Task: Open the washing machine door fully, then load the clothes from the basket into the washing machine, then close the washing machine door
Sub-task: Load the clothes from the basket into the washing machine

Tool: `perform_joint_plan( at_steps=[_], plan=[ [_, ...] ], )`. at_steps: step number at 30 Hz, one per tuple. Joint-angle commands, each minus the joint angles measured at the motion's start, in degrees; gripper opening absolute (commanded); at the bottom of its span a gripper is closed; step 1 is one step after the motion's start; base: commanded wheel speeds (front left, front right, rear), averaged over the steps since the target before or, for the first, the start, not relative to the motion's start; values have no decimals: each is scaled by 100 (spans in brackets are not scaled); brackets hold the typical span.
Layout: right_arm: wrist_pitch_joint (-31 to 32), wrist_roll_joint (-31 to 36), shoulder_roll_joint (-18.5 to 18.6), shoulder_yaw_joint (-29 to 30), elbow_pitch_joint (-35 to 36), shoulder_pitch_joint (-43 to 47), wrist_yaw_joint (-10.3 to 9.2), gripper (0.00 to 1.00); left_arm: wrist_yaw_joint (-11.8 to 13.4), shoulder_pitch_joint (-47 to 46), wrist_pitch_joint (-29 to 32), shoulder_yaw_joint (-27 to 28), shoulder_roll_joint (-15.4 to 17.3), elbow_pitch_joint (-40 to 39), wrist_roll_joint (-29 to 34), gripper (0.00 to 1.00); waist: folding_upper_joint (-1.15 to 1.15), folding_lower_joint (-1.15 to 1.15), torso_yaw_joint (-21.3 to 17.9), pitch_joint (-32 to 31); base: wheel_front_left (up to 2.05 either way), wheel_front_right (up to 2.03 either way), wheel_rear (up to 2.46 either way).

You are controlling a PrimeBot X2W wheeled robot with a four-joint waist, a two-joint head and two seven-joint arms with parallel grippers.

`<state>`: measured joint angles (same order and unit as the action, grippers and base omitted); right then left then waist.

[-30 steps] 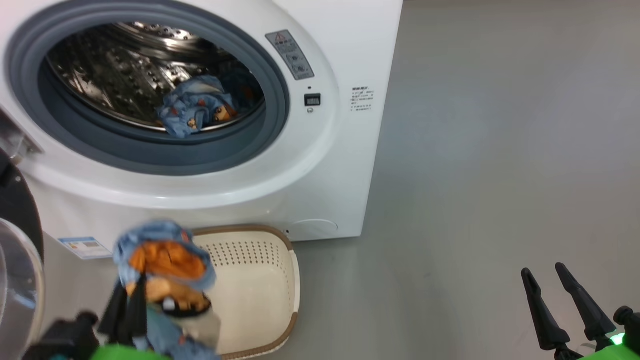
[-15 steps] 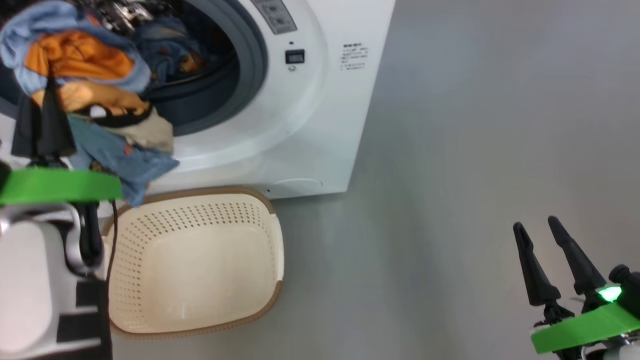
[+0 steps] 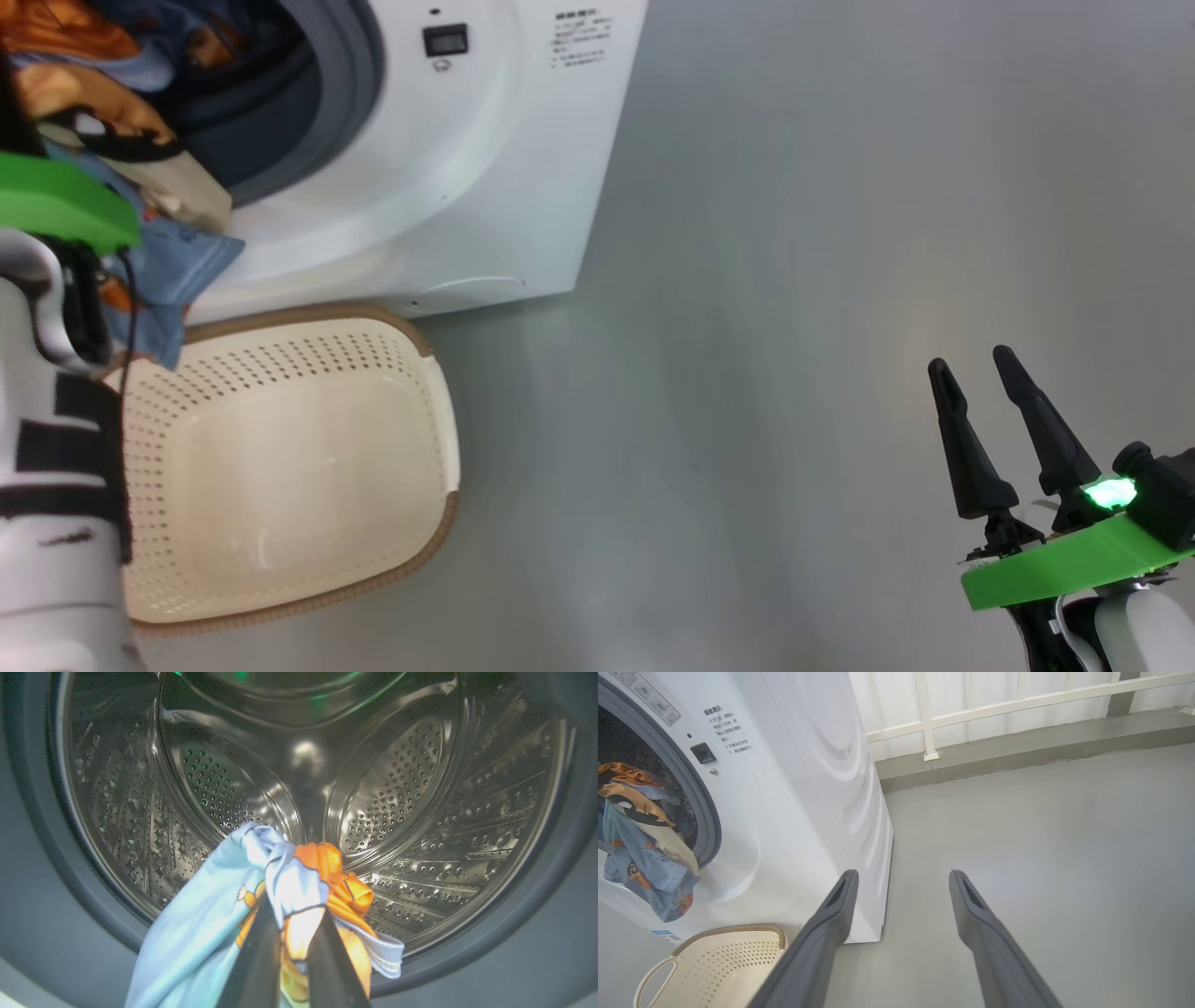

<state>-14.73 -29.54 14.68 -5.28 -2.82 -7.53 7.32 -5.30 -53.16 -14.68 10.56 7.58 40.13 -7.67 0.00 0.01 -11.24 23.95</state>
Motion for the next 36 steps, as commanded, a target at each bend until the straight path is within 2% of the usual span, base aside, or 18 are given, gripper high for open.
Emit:
perform_joint_plan(
  at_steps=[1,8,12,17,20,22,23,24,25,36],
  plan=[
    [-27,-79,80,-145,105,-92,17,100,34,-219,-31,110,313,13,100,0,0,-1,-238,281,0,0,0],
    [-27,-103,14,-183,117,-229,17,100,134,-936,-31,102,575,777,230,0,0,-1,-423,568,0,0,0],
    [-27,-117,-19,-197,138,-299,17,100,189,-1371,-31,22,726,804,369,0,0,-1,-502,752,0,0,0],
    [-27,-123,-54,-174,174,-378,17,100,254,-1740,-31,-42,781,-137,502,0,0,-1,-532,921,0,0,0],
    [-27,-124,-71,-180,180,-431,17,100,224,-1727,-32,-102,759,-960,586,0,0,-1,-542,999,0,0,0],
    [-27,-125,-82,-192,177,-472,17,100,226,-1630,-32,-93,731,-1241,596,0,0,-1,-540,1031,0,0,0],
    [-27,-121,-86,-201,176,-484,17,100,227,-1560,-32,-70,705,-1198,575,23,0,-1,-533,1033,0,0,0],
    [-27,-118,-88,-209,176,-489,17,100,225,-1502,-32,-77,705,-1125,594,53,0,-1,-526,1032,0,0,0],
    [-27,-118,-87,-217,174,-492,17,100,236,-1446,-32,-87,709,-1020,622,100,0,-1,-519,1027,0,0,0],
    [-27,-118,-36,-229,180,-504,17,100,321,-1246,-32,25,598,-374,544,100,0,-1,-431,992,0,0,0]
  ],
)
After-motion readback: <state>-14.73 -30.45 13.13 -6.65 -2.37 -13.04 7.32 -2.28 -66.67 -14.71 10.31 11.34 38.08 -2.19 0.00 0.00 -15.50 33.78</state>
